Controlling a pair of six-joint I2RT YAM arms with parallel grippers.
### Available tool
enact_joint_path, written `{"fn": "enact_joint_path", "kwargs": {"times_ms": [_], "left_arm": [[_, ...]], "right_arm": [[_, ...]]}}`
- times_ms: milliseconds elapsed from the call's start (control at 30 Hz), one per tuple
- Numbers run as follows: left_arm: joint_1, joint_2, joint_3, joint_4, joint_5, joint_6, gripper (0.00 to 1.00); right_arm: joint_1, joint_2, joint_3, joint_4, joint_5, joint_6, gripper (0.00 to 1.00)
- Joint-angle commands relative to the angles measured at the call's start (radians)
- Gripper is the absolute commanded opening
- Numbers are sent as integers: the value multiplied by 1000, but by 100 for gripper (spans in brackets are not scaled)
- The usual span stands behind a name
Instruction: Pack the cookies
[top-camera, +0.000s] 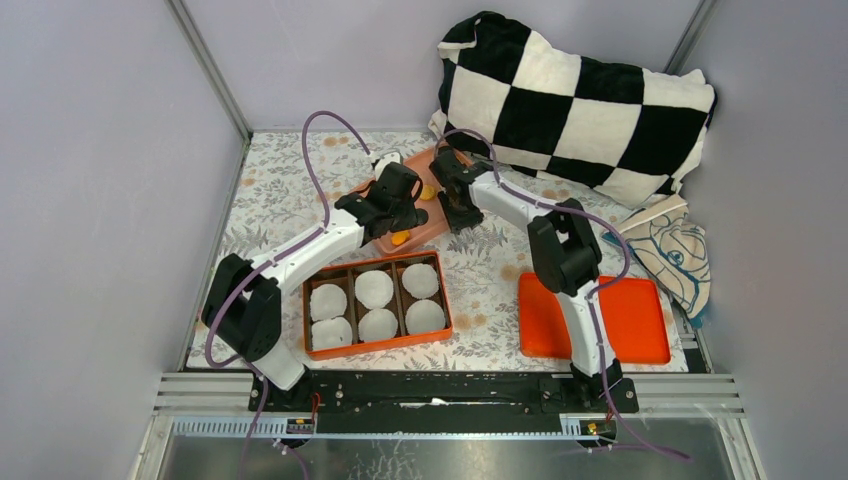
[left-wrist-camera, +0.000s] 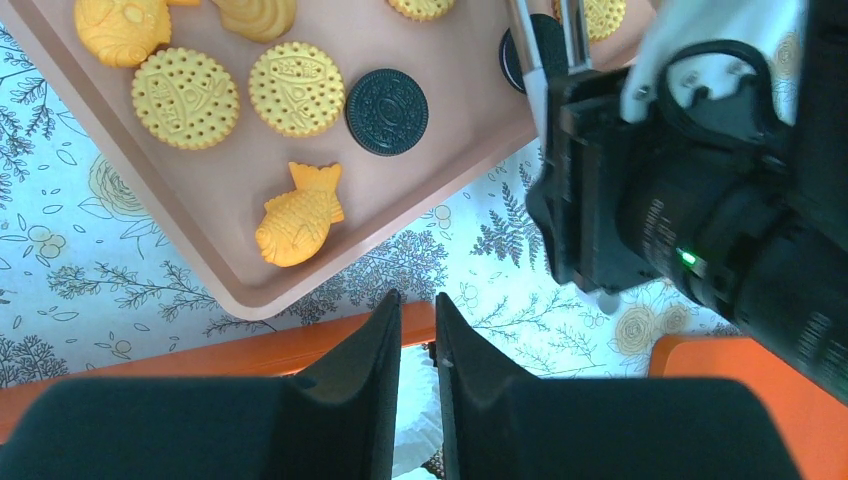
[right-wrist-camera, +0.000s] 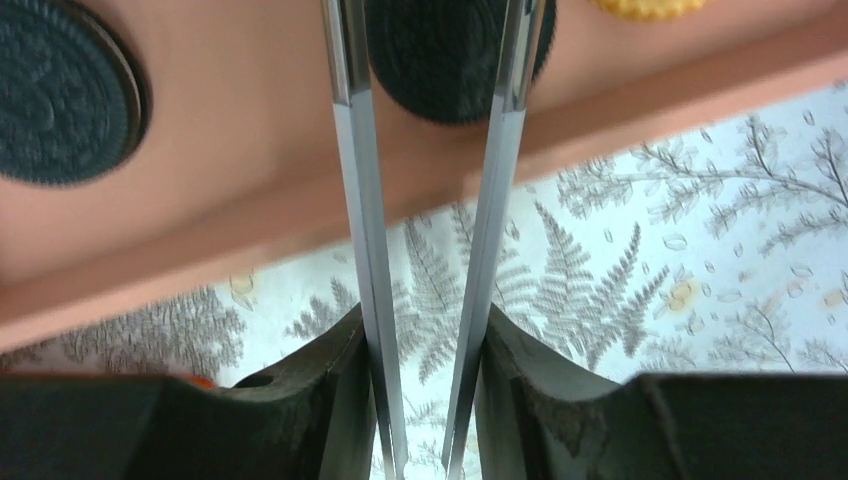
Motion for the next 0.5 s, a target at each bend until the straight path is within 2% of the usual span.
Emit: {"fn": "enact_joint_path", "kwargs": {"times_ms": [0, 300, 467], "left_arm": [[5, -7, -11, 19, -16, 15, 23], [6, -19, -1, 13, 0, 25, 22], [6, -43, -18, 13, -14, 33, 22]], "right_arm": [[-3, -181, -12, -63, 17, -10, 40], [-4, -270, 59, -160, 37, -45, 43], [-3, -296, 34, -127, 7, -34, 42]]}}
